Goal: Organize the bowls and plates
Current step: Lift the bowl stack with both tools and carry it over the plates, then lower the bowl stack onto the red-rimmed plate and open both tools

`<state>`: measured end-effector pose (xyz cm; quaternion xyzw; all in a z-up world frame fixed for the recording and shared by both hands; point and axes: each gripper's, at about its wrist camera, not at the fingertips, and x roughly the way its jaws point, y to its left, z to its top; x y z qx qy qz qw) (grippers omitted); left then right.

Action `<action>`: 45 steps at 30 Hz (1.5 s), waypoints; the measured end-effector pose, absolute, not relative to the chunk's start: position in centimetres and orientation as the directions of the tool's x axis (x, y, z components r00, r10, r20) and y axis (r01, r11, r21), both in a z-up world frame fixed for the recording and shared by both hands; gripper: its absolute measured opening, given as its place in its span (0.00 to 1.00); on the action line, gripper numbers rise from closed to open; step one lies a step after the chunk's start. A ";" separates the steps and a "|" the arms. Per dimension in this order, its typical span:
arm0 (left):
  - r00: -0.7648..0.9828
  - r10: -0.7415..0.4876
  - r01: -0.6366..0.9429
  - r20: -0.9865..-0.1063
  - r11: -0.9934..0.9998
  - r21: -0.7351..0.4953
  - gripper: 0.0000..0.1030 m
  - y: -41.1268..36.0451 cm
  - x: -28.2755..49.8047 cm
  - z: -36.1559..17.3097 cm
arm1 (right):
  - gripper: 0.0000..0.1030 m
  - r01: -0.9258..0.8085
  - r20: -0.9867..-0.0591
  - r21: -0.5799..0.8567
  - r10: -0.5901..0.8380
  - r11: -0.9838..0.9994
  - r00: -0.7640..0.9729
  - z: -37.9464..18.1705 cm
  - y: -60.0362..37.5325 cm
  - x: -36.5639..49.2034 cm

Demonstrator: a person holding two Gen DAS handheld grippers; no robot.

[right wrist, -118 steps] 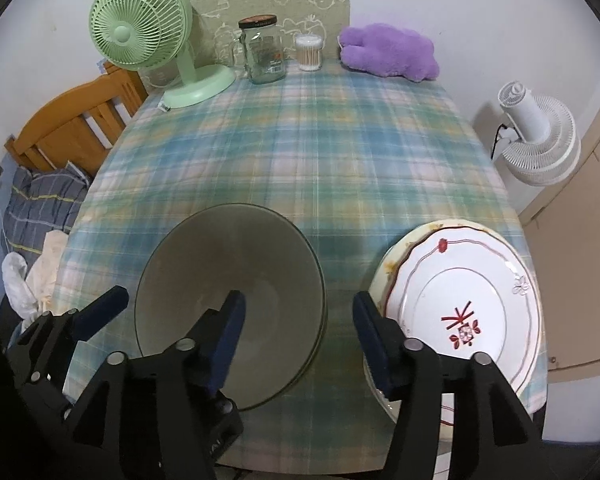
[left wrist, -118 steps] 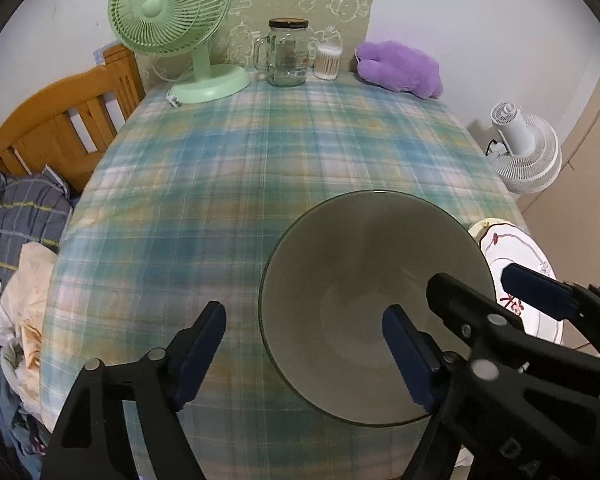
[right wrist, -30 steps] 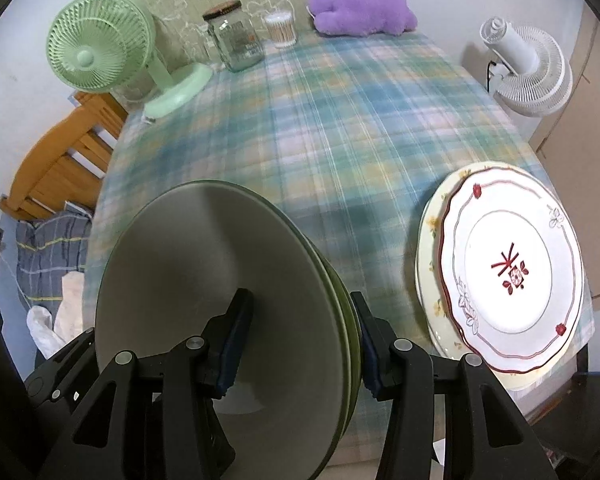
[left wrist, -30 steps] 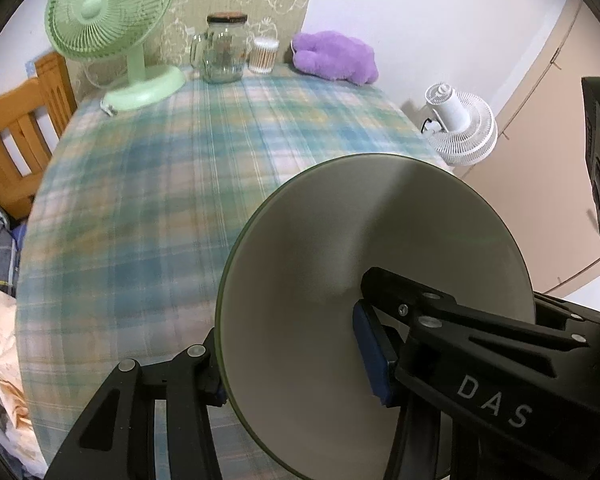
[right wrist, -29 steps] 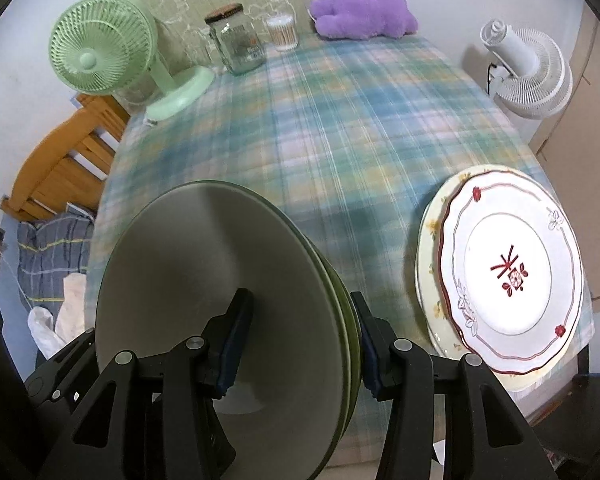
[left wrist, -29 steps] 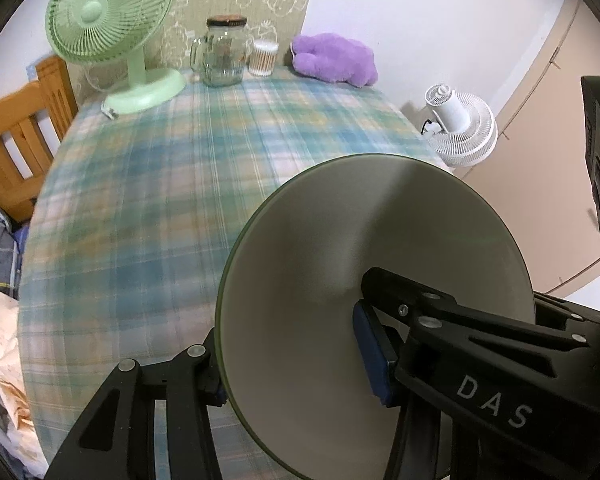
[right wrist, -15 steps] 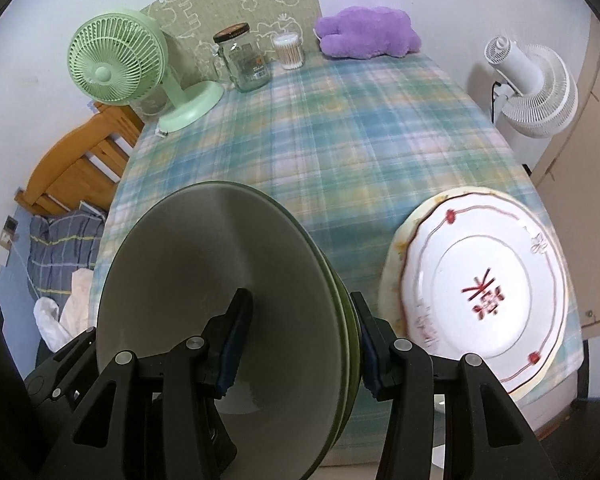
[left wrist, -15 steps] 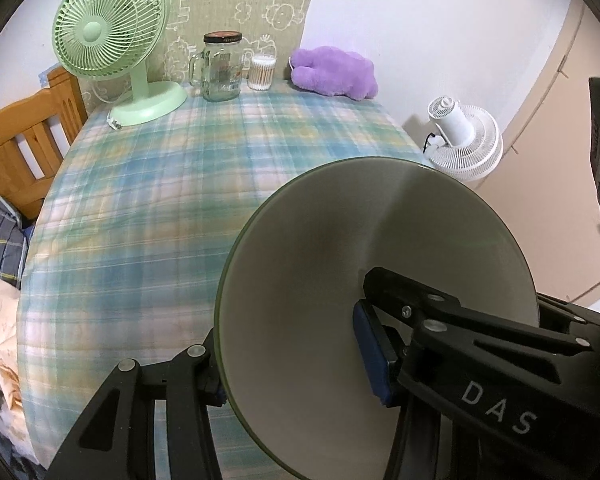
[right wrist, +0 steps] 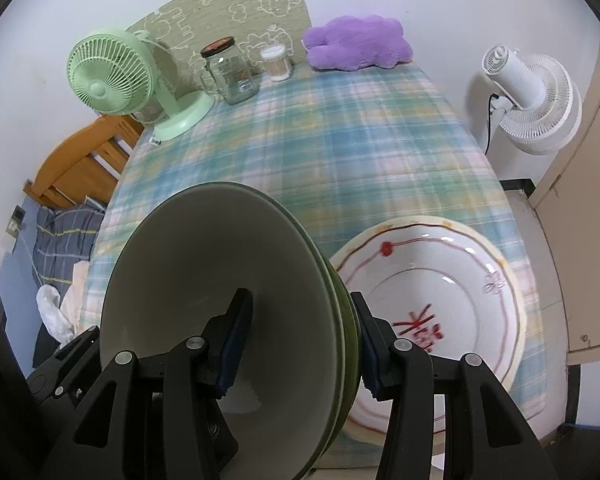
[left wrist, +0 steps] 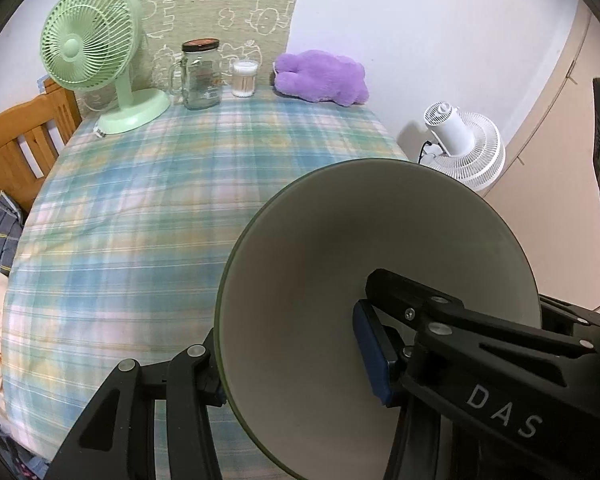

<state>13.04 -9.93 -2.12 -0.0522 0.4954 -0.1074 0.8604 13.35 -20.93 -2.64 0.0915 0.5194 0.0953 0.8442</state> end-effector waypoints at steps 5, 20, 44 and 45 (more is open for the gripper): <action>0.481 -0.234 0.119 -0.845 0.972 -0.201 0.51 -12.1 13.3 -2.5 | 0.50 -0.068 -0.865 0.254 0.258 0.965 0.431 -3.0 -23.3 13.7; 0.471 -0.220 0.065 -0.854 0.974 -0.215 0.51 -17.9 14.0 -3.9 | 0.50 -0.110 -0.875 0.239 0.263 0.965 0.406 -4.1 -29.1 14.8; 0.423 -0.144 0.017 -0.894 0.988 -0.151 0.49 -21.3 15.1 -6.4 | 0.50 -0.137 -0.902 0.250 0.282 0.959 0.328 -7.7 -32.4 17.2; 0.424 -0.141 0.019 -0.895 0.989 -0.147 0.49 -21.3 15.1 -6.4 | 0.50 -0.136 -0.902 0.251 0.283 0.958 0.327 -7.7 -32.4 17.2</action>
